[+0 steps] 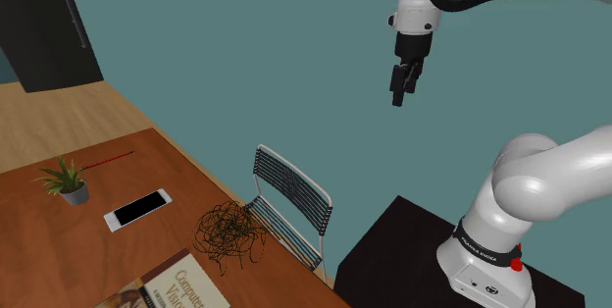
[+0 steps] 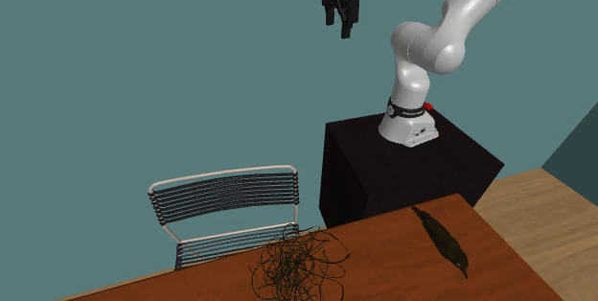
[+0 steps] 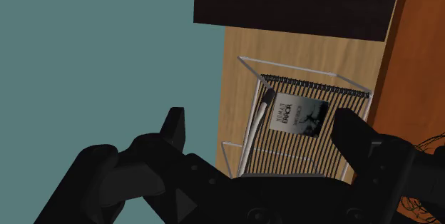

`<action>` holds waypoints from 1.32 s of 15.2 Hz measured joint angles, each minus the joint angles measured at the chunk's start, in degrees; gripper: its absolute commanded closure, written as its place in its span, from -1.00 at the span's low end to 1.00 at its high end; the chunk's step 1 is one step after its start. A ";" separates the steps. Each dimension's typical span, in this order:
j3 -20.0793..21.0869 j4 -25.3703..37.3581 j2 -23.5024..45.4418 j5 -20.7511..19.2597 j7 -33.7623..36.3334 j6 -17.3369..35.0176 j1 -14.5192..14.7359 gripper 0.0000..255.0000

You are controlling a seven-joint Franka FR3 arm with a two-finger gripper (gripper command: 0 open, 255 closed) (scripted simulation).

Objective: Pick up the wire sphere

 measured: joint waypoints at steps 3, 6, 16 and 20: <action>1.28 -1.19 0.56 0.64 1.06 2.10 0.68 -1.00; 4.25 -2.97 2.46 1.93 3.45 6.65 2.15 -1.00; 15.07 -5.15 14.33 3.32 12.46 23.65 5.79 -1.00; 19.63 -3.61 21.09 1.54 16.82 29.75 6.03 -1.00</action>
